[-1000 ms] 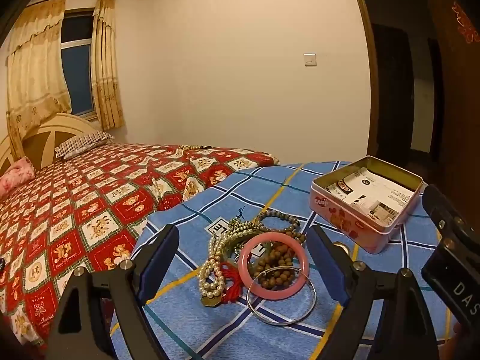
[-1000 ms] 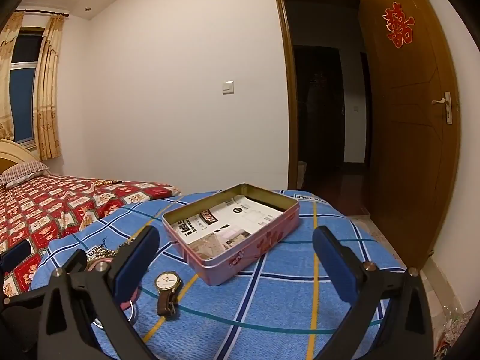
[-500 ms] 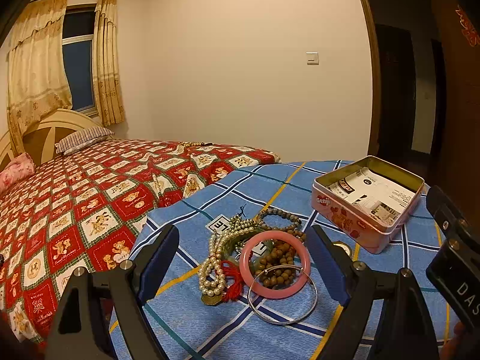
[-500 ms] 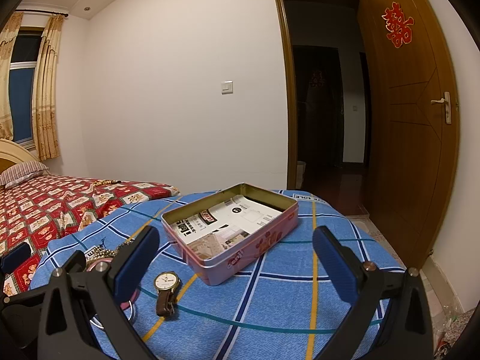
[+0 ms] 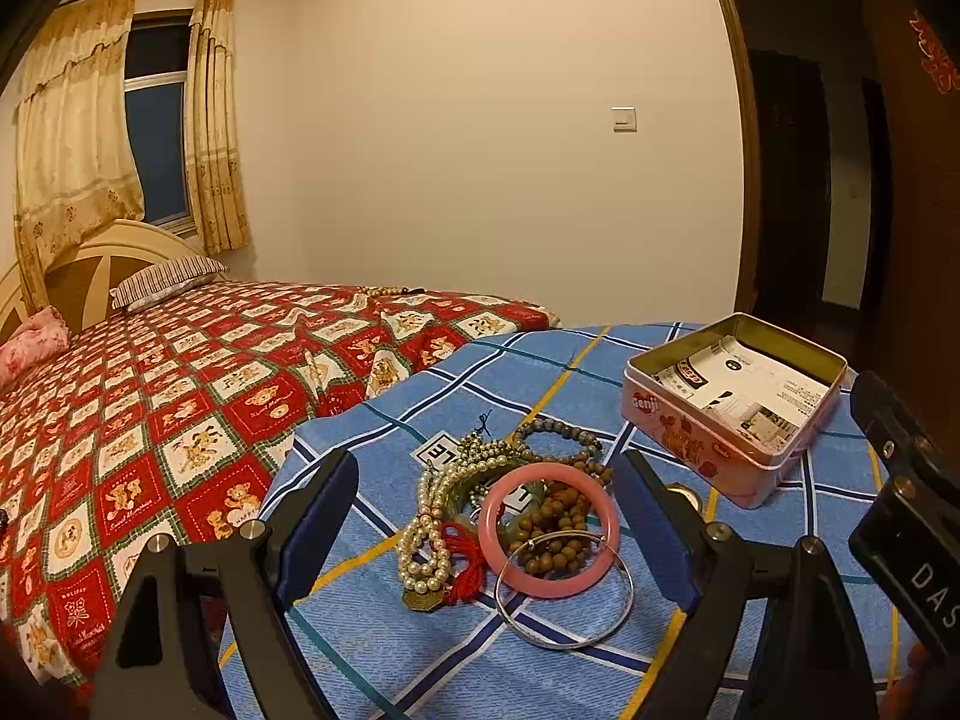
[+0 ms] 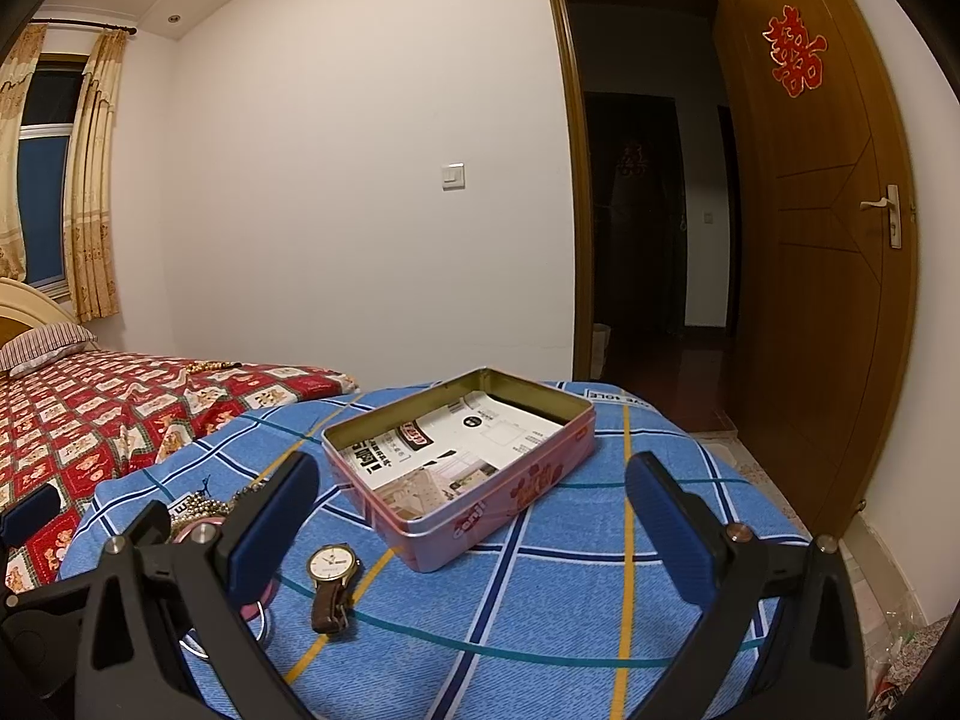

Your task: Organize jewelry

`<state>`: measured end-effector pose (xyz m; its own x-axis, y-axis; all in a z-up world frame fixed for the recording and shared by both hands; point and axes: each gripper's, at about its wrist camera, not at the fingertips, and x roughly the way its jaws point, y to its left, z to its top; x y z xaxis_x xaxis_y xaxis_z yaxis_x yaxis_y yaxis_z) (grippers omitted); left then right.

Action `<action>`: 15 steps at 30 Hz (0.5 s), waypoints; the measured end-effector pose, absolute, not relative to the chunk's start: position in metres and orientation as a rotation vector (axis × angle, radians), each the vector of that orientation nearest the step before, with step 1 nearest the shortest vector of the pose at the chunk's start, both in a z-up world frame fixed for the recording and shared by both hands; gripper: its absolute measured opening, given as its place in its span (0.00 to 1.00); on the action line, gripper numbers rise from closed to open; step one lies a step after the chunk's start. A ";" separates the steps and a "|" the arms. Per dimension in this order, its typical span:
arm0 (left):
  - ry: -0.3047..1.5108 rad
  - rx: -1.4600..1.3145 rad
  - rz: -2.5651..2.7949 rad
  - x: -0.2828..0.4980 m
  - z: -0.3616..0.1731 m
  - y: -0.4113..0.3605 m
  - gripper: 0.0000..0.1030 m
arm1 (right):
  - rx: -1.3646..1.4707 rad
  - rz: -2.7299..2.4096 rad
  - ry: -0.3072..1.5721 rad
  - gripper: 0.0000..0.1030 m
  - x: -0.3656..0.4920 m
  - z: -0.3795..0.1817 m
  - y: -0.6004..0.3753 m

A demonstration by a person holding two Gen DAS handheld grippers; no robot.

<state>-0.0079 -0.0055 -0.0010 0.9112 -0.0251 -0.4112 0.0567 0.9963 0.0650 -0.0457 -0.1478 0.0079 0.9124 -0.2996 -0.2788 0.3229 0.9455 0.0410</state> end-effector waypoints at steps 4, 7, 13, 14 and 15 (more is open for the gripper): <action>0.422 0.074 -0.042 -0.008 -0.001 -0.005 0.84 | 0.086 -0.321 0.273 1.00 -0.045 0.008 -0.148; 0.422 0.075 -0.043 -0.009 -0.001 -0.006 0.84 | 0.086 -0.321 0.273 1.00 -0.045 0.008 -0.148; 0.423 0.079 -0.044 -0.009 -0.001 -0.007 0.84 | 0.086 -0.322 0.272 1.00 -0.046 0.007 -0.148; 0.423 0.078 -0.044 -0.009 -0.001 -0.007 0.84 | 0.086 -0.322 0.272 1.00 -0.046 0.007 -0.148; 0.422 0.078 -0.044 -0.009 -0.001 -0.007 0.84 | 0.086 -0.322 0.272 1.00 -0.046 0.008 -0.148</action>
